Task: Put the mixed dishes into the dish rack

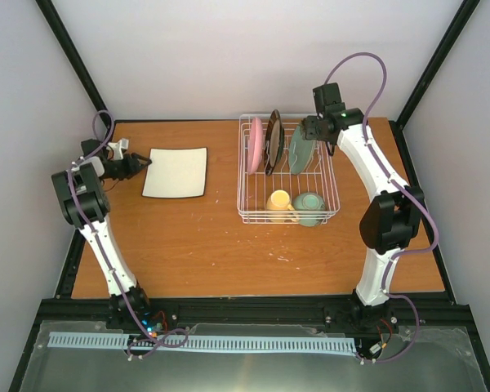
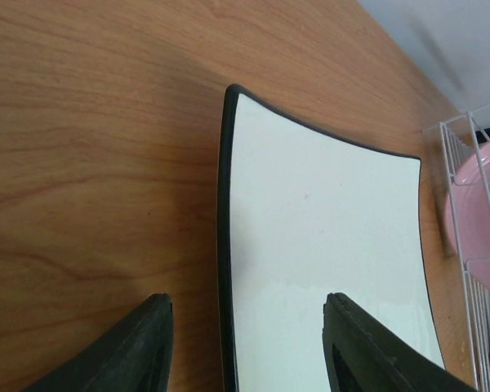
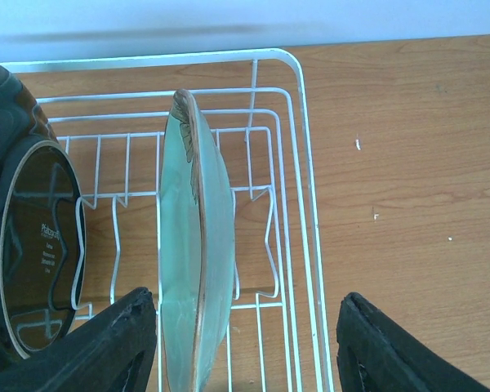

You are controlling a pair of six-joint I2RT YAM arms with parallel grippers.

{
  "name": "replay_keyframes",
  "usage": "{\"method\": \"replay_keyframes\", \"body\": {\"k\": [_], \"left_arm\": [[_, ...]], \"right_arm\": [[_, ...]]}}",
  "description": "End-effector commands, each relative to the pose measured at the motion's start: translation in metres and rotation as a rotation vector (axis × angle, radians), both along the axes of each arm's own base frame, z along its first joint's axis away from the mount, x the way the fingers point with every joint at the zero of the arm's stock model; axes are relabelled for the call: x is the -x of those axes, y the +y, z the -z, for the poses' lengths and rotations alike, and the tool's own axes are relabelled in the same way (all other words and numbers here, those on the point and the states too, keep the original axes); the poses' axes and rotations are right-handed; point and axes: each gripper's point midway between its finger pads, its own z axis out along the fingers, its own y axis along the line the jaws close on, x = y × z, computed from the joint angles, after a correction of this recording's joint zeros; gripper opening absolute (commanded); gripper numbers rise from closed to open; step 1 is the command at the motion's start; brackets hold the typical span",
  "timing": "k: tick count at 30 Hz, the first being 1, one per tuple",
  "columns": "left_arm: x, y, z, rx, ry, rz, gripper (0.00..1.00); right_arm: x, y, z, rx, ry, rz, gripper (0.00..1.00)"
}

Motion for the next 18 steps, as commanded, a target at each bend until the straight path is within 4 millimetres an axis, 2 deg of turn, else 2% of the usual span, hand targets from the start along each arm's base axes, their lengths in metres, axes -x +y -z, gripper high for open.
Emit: {"method": "replay_keyframes", "body": {"k": [1, 10, 18], "left_arm": [[-0.012, -0.001, -0.001, 0.053, -0.072, 0.047, 0.51], [-0.023, -0.001, 0.018, 0.139, -0.067, 0.080, 0.48], [-0.028, -0.001, 0.011, 0.220, -0.092, 0.094, 0.46]], "right_arm": [[0.004, -0.005, -0.027, -0.002, -0.053, 0.002, 0.60], [0.004, -0.006, -0.031, 0.014, -0.043, -0.015, 0.60], [-0.001, 0.000, -0.031, -0.014, -0.039, -0.023, 0.59]]}}
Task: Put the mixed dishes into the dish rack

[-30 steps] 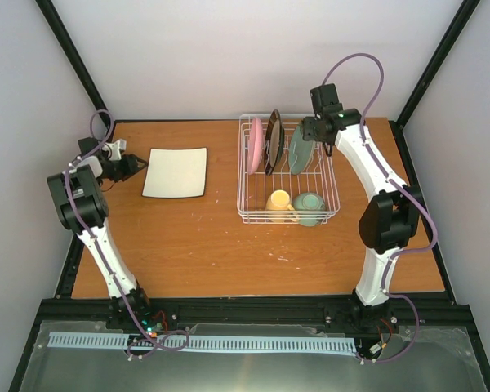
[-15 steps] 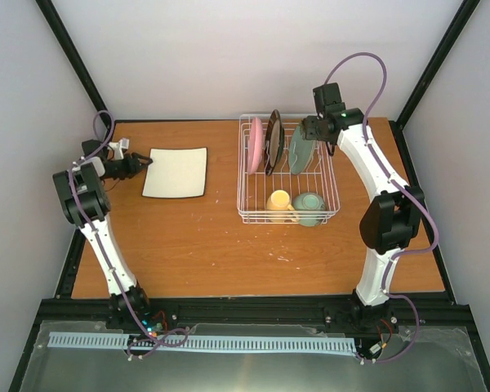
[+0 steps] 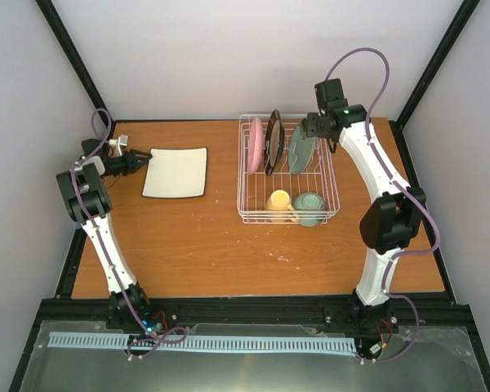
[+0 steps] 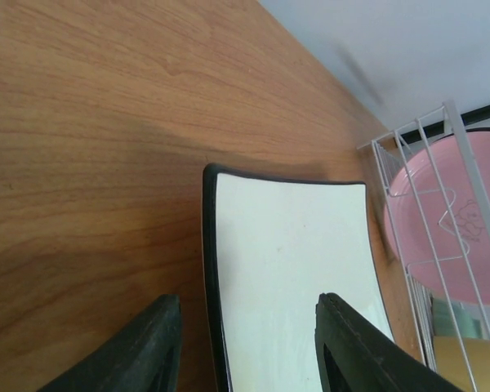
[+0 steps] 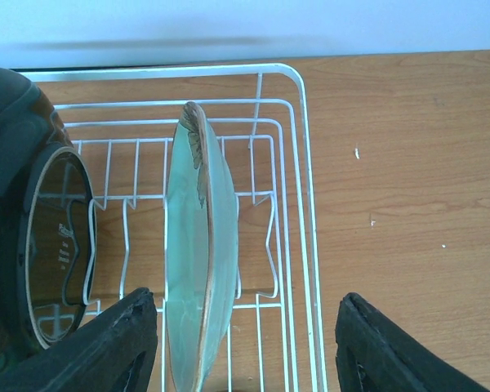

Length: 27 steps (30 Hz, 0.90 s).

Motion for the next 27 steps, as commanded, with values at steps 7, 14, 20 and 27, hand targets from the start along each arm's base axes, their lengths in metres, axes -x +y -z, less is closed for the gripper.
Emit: {"method": "replay_keyframes", "body": {"k": [7, 14, 20, 27], "left_arm": [[-0.007, 0.004, 0.009, 0.076, 0.025, 0.018, 0.47], [-0.010, 0.002, 0.011, 0.073, 0.044, 0.023, 0.47], [-0.009, -0.007, 0.013, 0.067, 0.078, 0.041, 0.47], [-0.001, -0.020, 0.017, 0.061, 0.127, 0.065, 0.43]], "right_arm": [[-0.004, 0.002, -0.020, -0.016, -0.035, -0.010, 0.59], [-0.003, 0.002, -0.020, -0.017, -0.034, -0.018, 0.58], [-0.003, 0.003, -0.020, -0.023, -0.035, -0.016, 0.58], [-0.001, 0.004, -0.017, -0.035, -0.033, -0.019, 0.58]]}}
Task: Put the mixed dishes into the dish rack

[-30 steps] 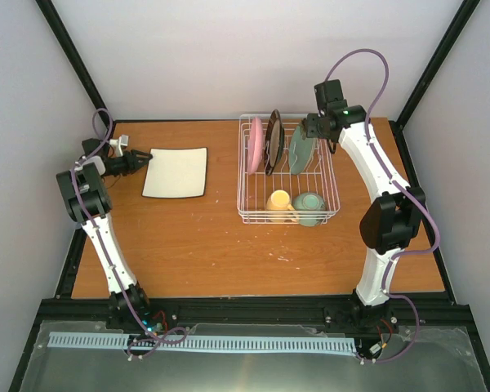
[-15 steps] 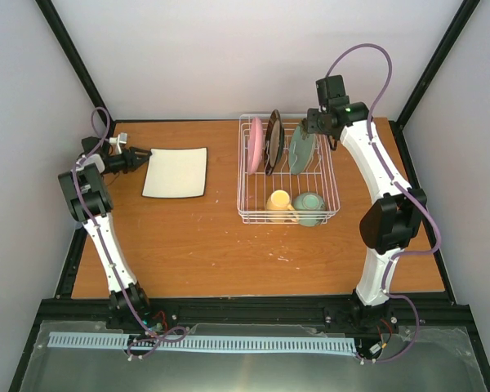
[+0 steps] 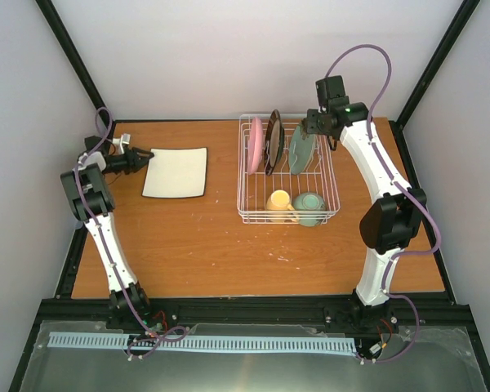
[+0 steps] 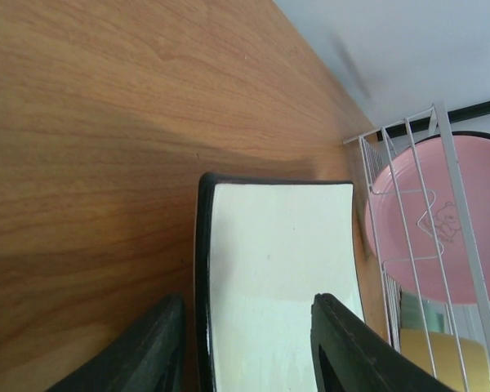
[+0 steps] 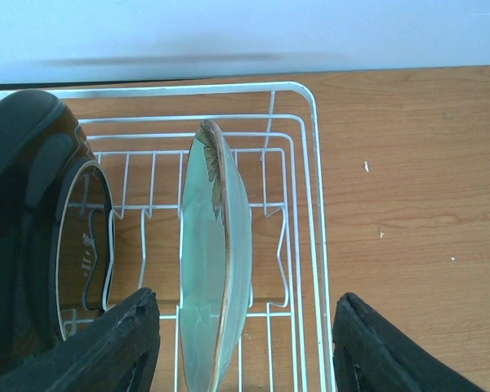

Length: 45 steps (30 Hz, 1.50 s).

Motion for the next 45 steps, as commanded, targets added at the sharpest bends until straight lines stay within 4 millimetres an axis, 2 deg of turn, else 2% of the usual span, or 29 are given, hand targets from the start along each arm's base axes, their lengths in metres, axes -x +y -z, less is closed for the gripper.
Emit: {"method": "replay_keyframes", "body": {"k": [1, 9, 18, 26, 31, 36, 45], "left_arm": [[0.007, -0.012, 0.019, -0.013, 0.063, 0.027, 0.41], [0.007, -0.016, 0.023, 0.004, 0.082, 0.035, 0.27], [0.008, -0.017, 0.019, 0.017, 0.078, 0.041, 0.01], [0.008, -0.021, 0.007, 0.056, 0.054, 0.055, 0.01], [0.007, -0.025, -0.021, 0.126, -0.004, 0.079, 0.01], [0.007, -0.029, -0.061, 0.221, -0.086, 0.121, 0.01], [0.012, -0.032, -0.126, 0.203, -0.208, 0.147, 0.01]], "right_arm": [[0.002, -0.001, -0.001, -0.009, -0.003, -0.001, 0.58], [0.006, 0.000, 0.002, -0.014, 0.003, -0.005, 0.57], [0.004, 0.003, 0.004, -0.034, 0.004, -0.010, 0.56], [0.003, 0.005, 0.003, -0.048, 0.000, -0.009, 0.55], [0.003, 0.007, 0.000, -0.062, -0.008, -0.013, 0.54], [0.003, 0.010, -0.003, -0.074, -0.017, -0.020, 0.53], [0.001, 0.018, -0.012, -0.108, -0.043, -0.043, 0.52]]}}
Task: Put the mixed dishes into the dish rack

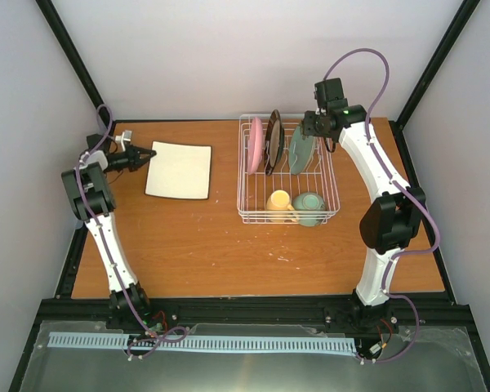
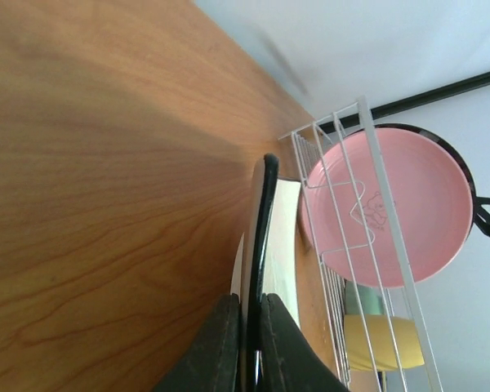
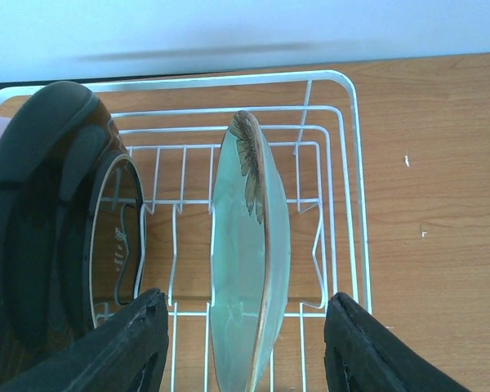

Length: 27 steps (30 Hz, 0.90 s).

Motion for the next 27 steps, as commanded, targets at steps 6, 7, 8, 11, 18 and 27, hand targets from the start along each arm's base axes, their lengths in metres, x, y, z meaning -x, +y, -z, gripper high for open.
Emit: {"method": "replay_keyframes", "body": {"k": [6, 7, 8, 11, 18, 27], "left_arm": [[0.006, -0.010, -0.129, 0.066, -0.245, 0.081, 0.01], [0.008, -0.011, -0.136, 0.080, -0.258, 0.093, 0.01], [0.010, -0.012, -0.141, 0.084, -0.267, 0.099, 0.01], [0.013, -0.013, -0.155, 0.092, -0.288, 0.112, 0.01], [0.026, -0.021, -0.191, 0.102, -0.347, 0.156, 0.01], [0.050, -0.040, -0.256, 0.047, -0.464, 0.202, 0.01]], "right_arm": [[0.002, 0.017, -0.029, -0.069, -0.079, -0.052, 0.51], [0.002, 0.020, -0.031, -0.078, -0.085, -0.061, 0.51], [0.002, 0.023, -0.032, -0.089, -0.091, -0.074, 0.51], [0.002, 0.034, -0.036, -0.121, -0.111, -0.114, 0.50], [0.009, 0.092, -0.049, -0.285, -0.149, -0.388, 0.50], [0.045, 0.191, -0.064, -0.553, -0.047, -0.846, 0.50]]}}
